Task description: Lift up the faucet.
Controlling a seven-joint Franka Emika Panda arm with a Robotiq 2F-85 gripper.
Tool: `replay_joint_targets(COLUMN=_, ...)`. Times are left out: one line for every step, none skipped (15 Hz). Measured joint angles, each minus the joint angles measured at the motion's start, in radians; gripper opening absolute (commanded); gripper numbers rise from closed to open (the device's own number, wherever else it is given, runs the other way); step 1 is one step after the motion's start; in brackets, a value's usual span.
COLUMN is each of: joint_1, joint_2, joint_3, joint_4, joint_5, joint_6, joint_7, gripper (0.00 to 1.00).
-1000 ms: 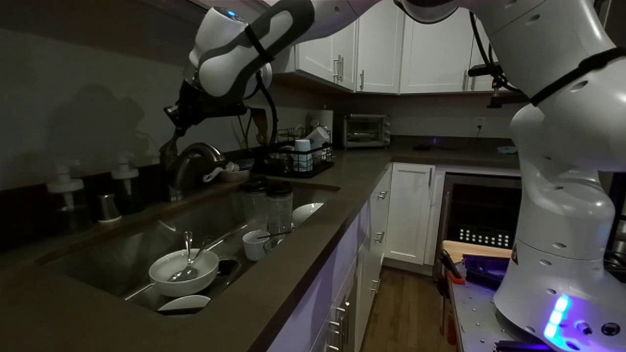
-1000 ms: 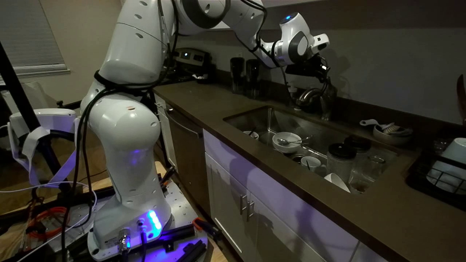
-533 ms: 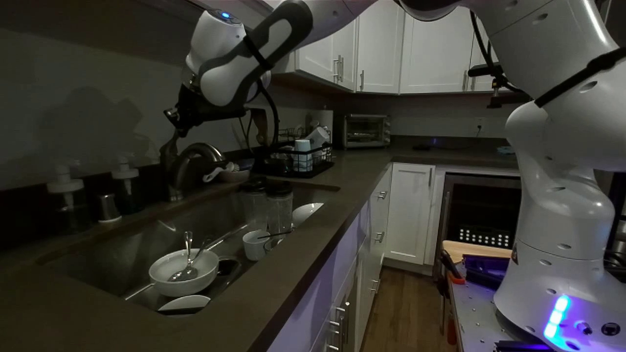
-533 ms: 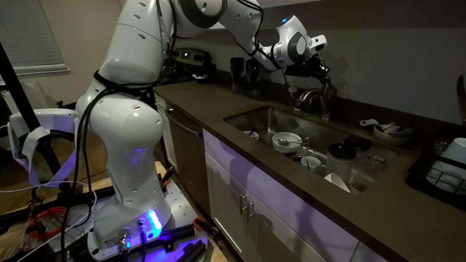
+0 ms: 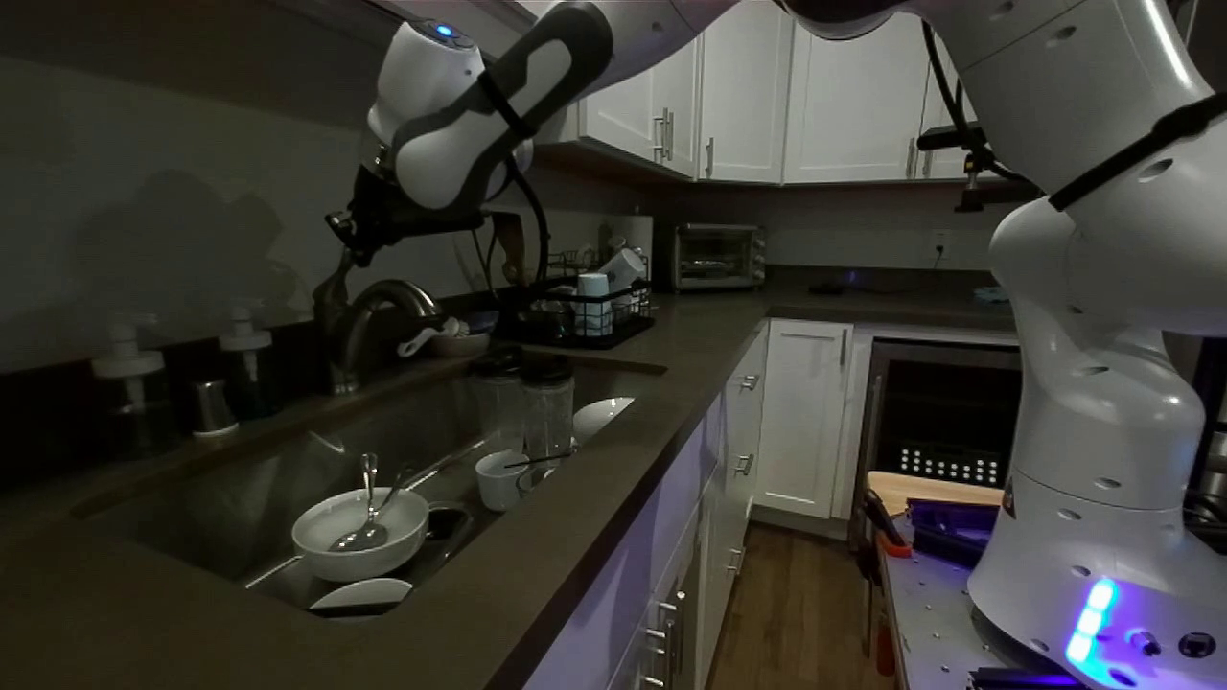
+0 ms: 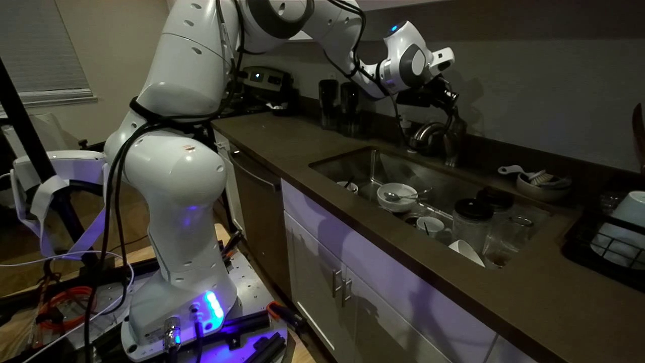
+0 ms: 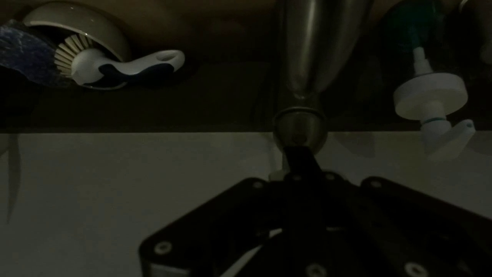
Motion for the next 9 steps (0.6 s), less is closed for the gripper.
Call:
replay_joint_targets(joint_1=-0.001, joint_2=0.000, joint_3=0.001, joint_4=0.000, joint_5=0.004, joint_6=0.000, joint_7=0.000, gripper=0.00)
replay_joint_targets(joint_1=-0.007, joint_2=0.000, joint_3=0.006, joint_4=0.001, joint_5=0.004, joint_6=0.000, joint_7=0.000, gripper=0.00)
replay_joint_targets(joint_1=-0.014, joint_2=0.000, joint_3=0.015, joint_4=0.003, joint_5=0.004, joint_6=0.000, joint_7=0.000, gripper=0.00)
replay_joint_targets(joint_1=-0.021, joint_2=0.000, joint_3=0.024, joint_4=0.003, joint_5=0.004, joint_6=0.000, joint_7=0.000, gripper=0.00)
replay_joint_targets(joint_1=-0.028, joint_2=0.000, joint_3=0.034, joint_4=0.004, joint_5=0.004, joint_6=0.000, joint_7=0.000, gripper=0.00)
replay_joint_targets(joint_1=-0.034, joint_2=0.000, joint_3=0.043, joint_4=0.004, joint_5=0.004, joint_6=0.001, joint_7=0.000, gripper=0.00)
replay_joint_targets(joint_1=-0.038, joint_2=0.000, joint_3=0.051, joint_4=0.005, joint_5=0.004, joint_6=0.004, joint_7=0.000, gripper=0.00)
replay_joint_targets(joint_1=-0.039, joint_2=0.000, joint_3=0.054, joint_4=0.005, joint_5=0.004, joint_6=0.007, joint_7=0.000, gripper=0.00)
replay_joint_targets(joint_1=-0.037, joint_2=0.001, joint_3=0.054, joint_4=0.005, joint_5=0.004, joint_6=0.009, joint_7=0.003, gripper=0.00)
